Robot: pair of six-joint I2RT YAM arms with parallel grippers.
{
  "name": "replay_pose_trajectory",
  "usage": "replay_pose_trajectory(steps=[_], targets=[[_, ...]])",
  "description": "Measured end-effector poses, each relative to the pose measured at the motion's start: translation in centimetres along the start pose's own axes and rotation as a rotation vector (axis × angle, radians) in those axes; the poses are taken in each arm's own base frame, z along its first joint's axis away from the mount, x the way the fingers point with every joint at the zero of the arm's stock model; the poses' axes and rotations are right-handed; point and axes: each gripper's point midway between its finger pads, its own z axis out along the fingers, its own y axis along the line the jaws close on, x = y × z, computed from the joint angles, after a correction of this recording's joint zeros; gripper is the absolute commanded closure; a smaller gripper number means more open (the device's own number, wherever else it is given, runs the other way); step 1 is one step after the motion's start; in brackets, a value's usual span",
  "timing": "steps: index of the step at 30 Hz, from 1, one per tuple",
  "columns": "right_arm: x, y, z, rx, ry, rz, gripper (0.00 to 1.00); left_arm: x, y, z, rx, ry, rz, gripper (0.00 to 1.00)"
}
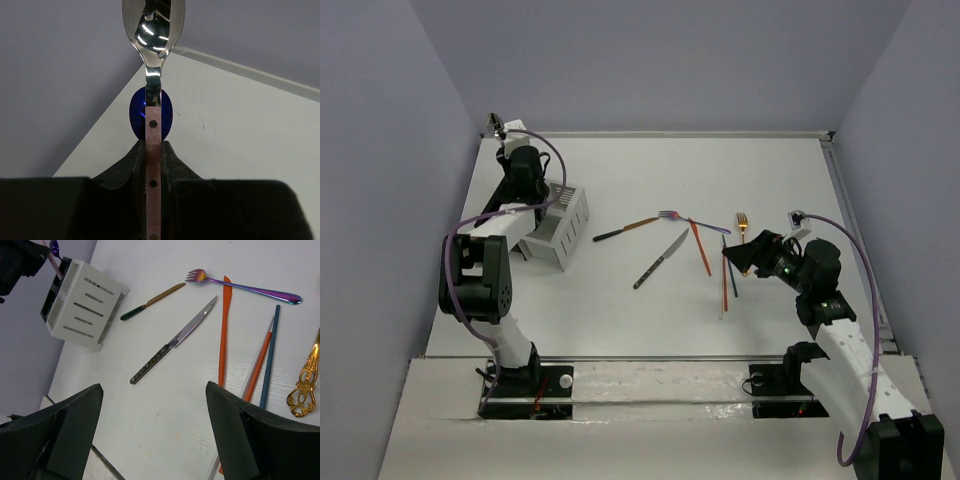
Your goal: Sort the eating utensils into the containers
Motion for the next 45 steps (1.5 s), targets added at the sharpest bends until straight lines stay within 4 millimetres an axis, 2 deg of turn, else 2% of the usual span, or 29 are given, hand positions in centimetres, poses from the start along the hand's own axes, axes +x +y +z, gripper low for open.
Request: replay_pose_trajectory(steps=[11,19,24,25,30,32,36,38,41,45], targets=[[0.0,0.0,0.0,0.000,0.000,0.000,0.11,0.0,0.5,0.2,-0.011,-0.022,-0.005,0.98],[0.1,0.2,0.0,-0.006,0.005,-0.002,0.11,2.2,1.0,-0.2,-0.017,0.008,0.014,0.77],[0.1,0.2,0.0,-0.007,0.003,-0.003,0.11,2.5,1.2,-0.3,-0.026,0.009,0.007,0.64],[0.1,0.2,0.0,-0.007,0.003,-0.003,0.11,2.5,1.2,-0.3,-0.027,0.007,0.004,0.56],[0.1,0.2,0.0,-0.007,0.003,-0.003,0.11,2.0,1.4,-0.7,-0.026,-0.002,-0.010,0.52],[0.1,0.2,0.0,-0.007,0.004,-0.003,0.11,1.2,1.3,-1.0,-0.013,-0.010,-0.024,0.52],[0.1,0.2,0.0,-0.006,0.004,-0.002,0.11,-2.0,0.8,-2.6,0.042,-0.049,-0.094,0.52],[0.2,0.1,0.0,-0.005,0.005,-0.002,0.11,-3.8,-0.2,-3.7,0.098,-0.062,-0.128,0.52],[0.2,0.1,0.0,-0.005,0.005,-0.002,0.11,-7.6,-3.1,-6.1,0.231,-0.092,-0.179,0.53],[0.2,0.1,0.0,-0.005,0.005,-0.002,0.11,-10.3,-7.8,-10.7,0.439,-0.092,-0.191,0.53]])
